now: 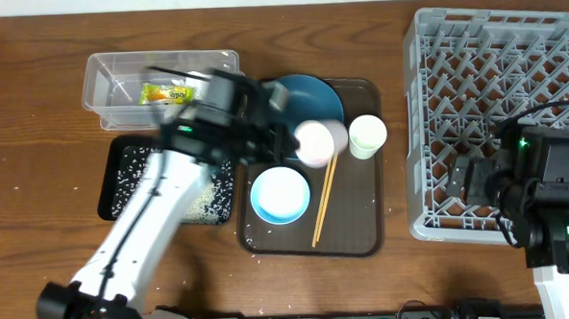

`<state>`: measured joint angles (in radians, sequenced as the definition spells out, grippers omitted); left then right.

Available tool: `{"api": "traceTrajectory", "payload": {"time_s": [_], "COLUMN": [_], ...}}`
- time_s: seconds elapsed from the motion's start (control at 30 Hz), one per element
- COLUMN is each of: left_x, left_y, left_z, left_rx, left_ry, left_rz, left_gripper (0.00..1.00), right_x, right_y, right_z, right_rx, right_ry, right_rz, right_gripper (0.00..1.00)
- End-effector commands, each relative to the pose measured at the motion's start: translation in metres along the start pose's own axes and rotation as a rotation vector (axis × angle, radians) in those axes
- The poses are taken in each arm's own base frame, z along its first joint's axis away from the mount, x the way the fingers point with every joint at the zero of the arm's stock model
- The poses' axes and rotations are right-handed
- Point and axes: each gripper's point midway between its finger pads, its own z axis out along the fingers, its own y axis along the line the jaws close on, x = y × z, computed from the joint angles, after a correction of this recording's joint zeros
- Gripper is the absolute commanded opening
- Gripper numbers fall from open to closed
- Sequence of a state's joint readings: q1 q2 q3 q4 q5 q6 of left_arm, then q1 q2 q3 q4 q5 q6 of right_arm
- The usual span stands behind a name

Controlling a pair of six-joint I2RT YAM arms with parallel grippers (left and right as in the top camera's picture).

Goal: Sort waste into correct bins and load items into the dishwasher rack

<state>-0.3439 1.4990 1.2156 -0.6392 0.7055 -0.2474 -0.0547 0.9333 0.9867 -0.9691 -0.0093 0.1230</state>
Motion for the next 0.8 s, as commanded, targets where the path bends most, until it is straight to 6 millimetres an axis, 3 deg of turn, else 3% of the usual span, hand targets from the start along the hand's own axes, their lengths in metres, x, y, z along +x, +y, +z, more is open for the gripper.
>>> {"api": "traceTrajectory", "payload": {"time_s": [0.0,0.1,0.17,0.23,0.3,0.5,0.77], "left_x": [-0.009,-0.013,-0.014,-0.013,-0.011,-0.003,0.009], "left_y": [-0.042,-0.05,-0.054,-0.06,-0.068,-0.081,-0.098], "left_z": [-0.032,-0.045,-0.046,-0.047,-0.047,-0.04,-0.036], "left_rx": [0.372,0.52,0.578,0.635,0.696,0.747,0.795], "left_ry": [0.027,0.041,0.058,0.079,0.101,0.148,0.203], "left_rz": [-0.046,-0.054,-0.055,-0.047,-0.028,-0.002,0.025], "left_gripper": [0.06,0.06,0.06,0.06,0.06,0.06,0.06], "right_x": [-0.013,-0.015,-0.01,-0.005,-0.004,-0.005,-0.013], "right_y": [0.026,0.087,0.128,0.155,0.165,0.17,0.172], "right_z": [0.002,-0.008,-0.032,-0.061,-0.075,-0.077,-0.077], "right_rx": [-0.145,-0.516,-0.819,-1.097,-1.241,-1.358,-1.37], "right_ry": [-0.017,-0.032,-0.072,-0.133,-0.173,-0.21,-0.304], "right_rz": [-0.005,-0.19,-0.337,-0.442,-0.478,-0.504,-0.587], "right_gripper": [0.99,0.99,0.99,0.99,0.99,0.99,0.99]}}
